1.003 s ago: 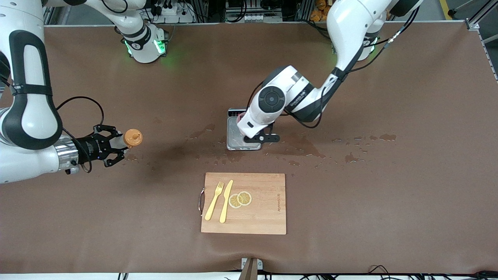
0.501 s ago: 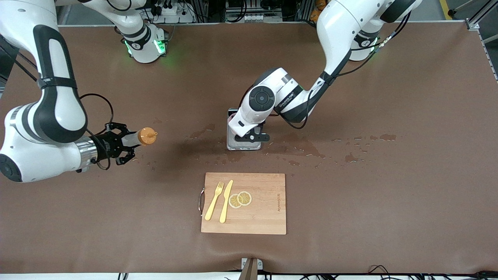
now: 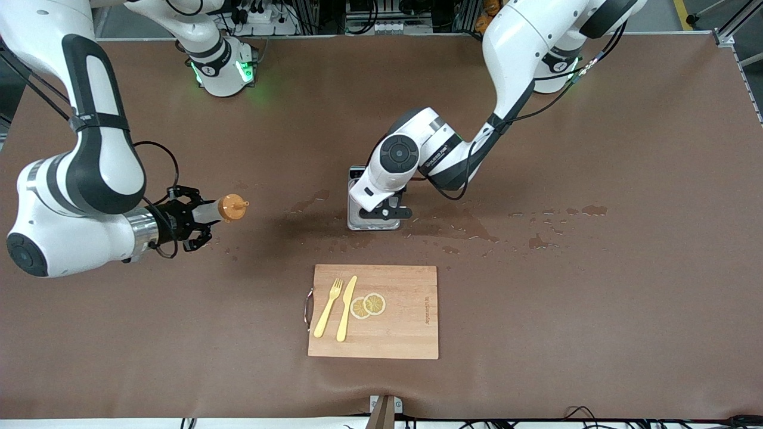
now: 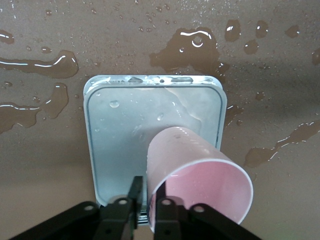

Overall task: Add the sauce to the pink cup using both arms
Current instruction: 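Carry the pink cup onto the metal scale with the left gripper, then open the left gripper and withdraw while the right gripper carries the bottle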

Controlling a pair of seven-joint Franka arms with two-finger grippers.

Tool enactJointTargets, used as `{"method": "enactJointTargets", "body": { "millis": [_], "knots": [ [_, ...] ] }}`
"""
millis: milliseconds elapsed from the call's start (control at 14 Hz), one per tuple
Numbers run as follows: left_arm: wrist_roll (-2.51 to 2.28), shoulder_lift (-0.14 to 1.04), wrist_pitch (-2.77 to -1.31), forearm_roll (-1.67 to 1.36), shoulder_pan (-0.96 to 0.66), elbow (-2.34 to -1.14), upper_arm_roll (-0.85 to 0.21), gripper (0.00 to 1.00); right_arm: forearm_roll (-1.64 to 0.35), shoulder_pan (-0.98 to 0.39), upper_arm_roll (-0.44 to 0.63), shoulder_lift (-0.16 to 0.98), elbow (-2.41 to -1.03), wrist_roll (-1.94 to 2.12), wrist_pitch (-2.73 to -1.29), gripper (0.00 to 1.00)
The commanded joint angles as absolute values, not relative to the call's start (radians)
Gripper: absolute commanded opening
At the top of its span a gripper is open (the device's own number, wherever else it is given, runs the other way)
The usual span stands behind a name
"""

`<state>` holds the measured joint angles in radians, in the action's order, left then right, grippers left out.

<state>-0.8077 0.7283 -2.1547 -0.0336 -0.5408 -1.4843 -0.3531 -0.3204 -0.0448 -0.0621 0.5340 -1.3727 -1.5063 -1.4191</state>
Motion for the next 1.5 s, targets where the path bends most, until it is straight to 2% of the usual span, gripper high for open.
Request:
{"method": "enactJointTargets", "body": {
  "millis": [0,501,860,1433],
  "knots": [
    [-0.819,0.730,-2.152,-0.012,-0.554,-1.457,-0.342,1.00,-0.288,-0.078,-0.055,0.515,-1.371,-1.536,-1.419,0.42],
    [-0.815,0.618,-2.151,-0.012,-0.497,-1.456,-0.333,1.00,-0.229,-0.138,-0.057,0.517,-1.371,-1.610,-1.430,0.42],
    [-0.772,0.511,-2.083,0.012,-0.333,-1.459,-0.333,1.00,-0.203,-0.210,-0.057,0.526,-1.371,-1.710,-1.465,0.42],
    [-0.408,0.384,-1.927,0.017,-0.075,-1.460,-0.337,1.00,-0.129,-0.363,-0.057,0.569,-1.376,-1.928,-1.539,0.42]
  ]
}}
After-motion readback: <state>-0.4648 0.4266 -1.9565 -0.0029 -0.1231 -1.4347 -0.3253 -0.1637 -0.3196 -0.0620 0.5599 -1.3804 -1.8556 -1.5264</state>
